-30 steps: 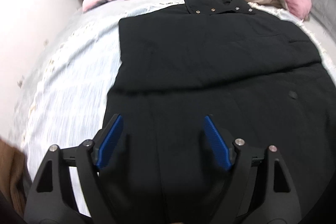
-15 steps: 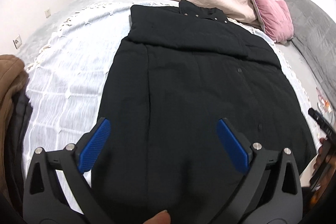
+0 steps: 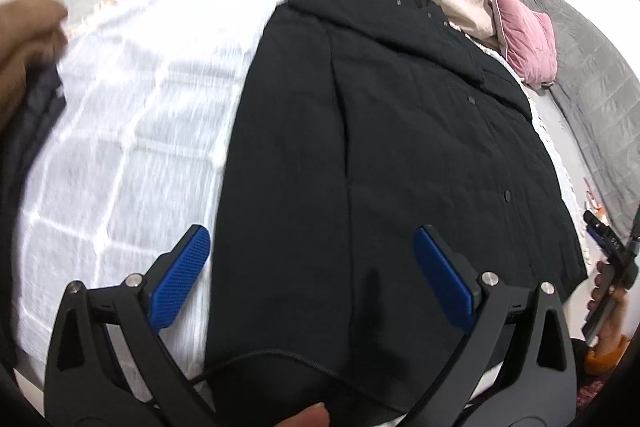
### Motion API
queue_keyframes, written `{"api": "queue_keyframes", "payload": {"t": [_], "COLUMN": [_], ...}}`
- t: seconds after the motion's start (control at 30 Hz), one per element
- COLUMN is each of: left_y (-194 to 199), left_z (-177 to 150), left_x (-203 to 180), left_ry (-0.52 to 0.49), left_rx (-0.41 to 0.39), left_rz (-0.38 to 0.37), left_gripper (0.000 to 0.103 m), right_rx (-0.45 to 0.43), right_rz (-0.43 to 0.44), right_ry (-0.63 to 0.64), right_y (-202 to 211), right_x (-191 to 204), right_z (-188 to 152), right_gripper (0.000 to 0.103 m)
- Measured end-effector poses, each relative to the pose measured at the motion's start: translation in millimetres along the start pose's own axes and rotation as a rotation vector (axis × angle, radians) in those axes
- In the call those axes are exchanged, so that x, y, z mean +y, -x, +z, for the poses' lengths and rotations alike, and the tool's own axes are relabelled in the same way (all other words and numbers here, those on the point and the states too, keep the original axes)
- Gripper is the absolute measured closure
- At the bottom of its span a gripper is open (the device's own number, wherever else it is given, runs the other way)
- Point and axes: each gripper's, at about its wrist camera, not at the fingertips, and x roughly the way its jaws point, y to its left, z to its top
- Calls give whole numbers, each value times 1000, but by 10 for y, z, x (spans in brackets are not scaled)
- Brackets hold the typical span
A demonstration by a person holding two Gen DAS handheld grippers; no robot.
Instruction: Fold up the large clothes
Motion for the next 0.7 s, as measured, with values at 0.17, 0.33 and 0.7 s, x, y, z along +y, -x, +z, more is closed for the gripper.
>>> {"api": "queue_keyframes", "payload": {"t": [0.17,0.33,0.7], "left_y": [-183,-237,-190], "left_z": [-188,-360,-429], "left_x": [33,-216,-152], "left_ry": [3,-181,-184], "left_rx": [113,103,118], "left_rz": [-12,97,68], "left_gripper": [2,1,1], "right_rx": [28,60,193], "right_rz": [-29,17,74], "right_ry": [-69,-165,-455], "right_y": [30,57,-91], "right_x": [-287,-615,-1229], "right_z": [-50,-113,-322], "right_gripper": [12,12,12]}}
